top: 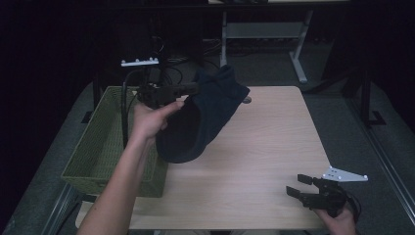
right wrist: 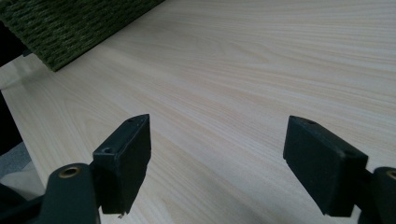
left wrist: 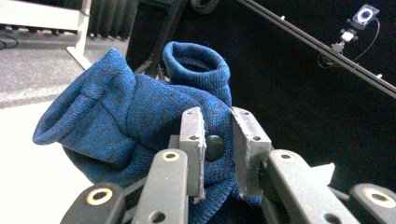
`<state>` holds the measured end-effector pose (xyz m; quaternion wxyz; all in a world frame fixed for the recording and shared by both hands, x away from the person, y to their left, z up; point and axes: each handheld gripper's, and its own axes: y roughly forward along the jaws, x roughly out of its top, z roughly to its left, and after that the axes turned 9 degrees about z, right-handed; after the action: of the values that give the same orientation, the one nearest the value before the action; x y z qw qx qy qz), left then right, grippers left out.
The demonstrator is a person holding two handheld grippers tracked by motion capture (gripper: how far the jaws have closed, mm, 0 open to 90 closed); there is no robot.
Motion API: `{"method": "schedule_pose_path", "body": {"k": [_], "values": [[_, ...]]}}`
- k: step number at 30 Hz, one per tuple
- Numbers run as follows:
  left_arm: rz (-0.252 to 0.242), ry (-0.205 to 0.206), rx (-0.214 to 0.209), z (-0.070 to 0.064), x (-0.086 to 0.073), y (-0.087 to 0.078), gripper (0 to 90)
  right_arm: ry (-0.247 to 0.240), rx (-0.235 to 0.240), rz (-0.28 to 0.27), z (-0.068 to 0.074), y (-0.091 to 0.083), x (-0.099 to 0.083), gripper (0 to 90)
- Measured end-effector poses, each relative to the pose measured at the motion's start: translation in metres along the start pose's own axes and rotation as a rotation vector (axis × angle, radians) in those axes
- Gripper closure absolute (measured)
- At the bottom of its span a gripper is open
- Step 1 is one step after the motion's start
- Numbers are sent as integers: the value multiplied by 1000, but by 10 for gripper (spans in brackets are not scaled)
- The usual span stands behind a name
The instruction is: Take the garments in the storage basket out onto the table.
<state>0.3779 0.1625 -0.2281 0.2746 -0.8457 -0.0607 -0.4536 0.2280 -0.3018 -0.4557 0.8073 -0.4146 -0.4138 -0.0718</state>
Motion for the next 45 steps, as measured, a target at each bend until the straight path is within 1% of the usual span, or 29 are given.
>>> {"method": "schedule_pose_path", "body": {"k": [1, 2, 4, 6, 8, 9, 10, 11, 15, 16, 17, 19, 23, 24, 25, 26, 27, 28, 29, 30, 32, 33, 34, 35, 37, 39, 41, 43, 45], "values": [[6, 2, -1, -1, -1, 4, 758, 0, -2, 0, 0, 0, 0, 230], [6, 2, -1, -1, -1, 4, 758, 0, -2, 0, 0, 0, 0, 230], [17, -4, -5, -2, -4, 17, 758, 2, 1, -4, -1, -1, 0, 229], [23, -8, -5, -2, -6, 21, 758, -1, 1, -4, -1, -2, 0, 230], [39, -17, 0, -1, -11, 32, 758, 2, 2, -8, -2, -3, 0, 229], [39, -17, 0, -1, -11, 32, 757, 2, 2, -8, -2, -3, 0, 229], [46, -14, 10, -1, -15, 40, 757, 6, 3, -9, -2, -3, 0, 230], [46, -14, 10, -1, -15, 40, 757, 6, 3, -9, -2, -3, 0, 230], [62, -18, 17, 0, -23, 53, 757, 7, 4, -13, -3, -4, 0, 229], [71, -20, 22, 1, -27, 60, 757, 8, 5, -14, -3, -4, -1, 230], [71, -20, 22, 1, -27, 60, 757, 8, 6, -13, -3, -4, -1, 229], [80, -26, 26, 1, -31, 67, 757, 9, 5, -14, -3, -3, -1, 229], [105, -29, 38, -1, -37, 84, 757, 8, 3, -14, -4, -4, -1, 229], [119, -25, 43, -3, -40, 92, 757, 8, 3, -12, -4, -4, -1, 229], [119, -25, 43, -3, -40, 92, 756, 8, 4, -12, -3, -4, -1, 229], [130, -26, 47, -4, -43, 100, 756, 5, 4, -14, -4, -4, -1, 230], [130, -26, 47, -4, -43, 100, 756, 8, 5, -12, -3, -4, -1, 230], [136, -29, 51, -5, -45, 104, 756, 8, 5, -12, -3, -4, -1, 230], [152, -32, 55, -5, -49, 113, 756, 9, 6, -11, -3, -4, -1, 229], [152, -32, 55, -5, -49, 113, 756, 9, 6, -11, -3, -4, -1, 229], [174, -44, 59, -4, -56, 126, 756, 6, 9, -15, -4, -5, -1, 229], [174, -44, 59, -4, -56, 126, 756, 6, 8, -16, -4, -5, -1, 230], [196, -49, 65, -4, -61, 136, 755, 7, 8, -17, -4, -6, -1, 229], [196, -49, 65, -4, -61, 136, 755, 7, 8, -17, -4, -6, -1, 229], [212, -64, 69, -3, -68, 148, 754, 7, 9, -18, -5, -6, -1, 230], [218, -68, 71, -4, -70, 151, 754, 7, 9, -18, -5, -6, -1, 230], [238, -76, 72, -5, -78, 162, 752, 6, 9, -18, -5, -6, -1, 229], [247, -76, 74, -5, -80, 166, 752, 6, 10, -18, -5, -6, -1, 229], [257, -91, 72, -5, -90, 174, 750, 2, 10, -16, -5, -6, -1, 229]]}}
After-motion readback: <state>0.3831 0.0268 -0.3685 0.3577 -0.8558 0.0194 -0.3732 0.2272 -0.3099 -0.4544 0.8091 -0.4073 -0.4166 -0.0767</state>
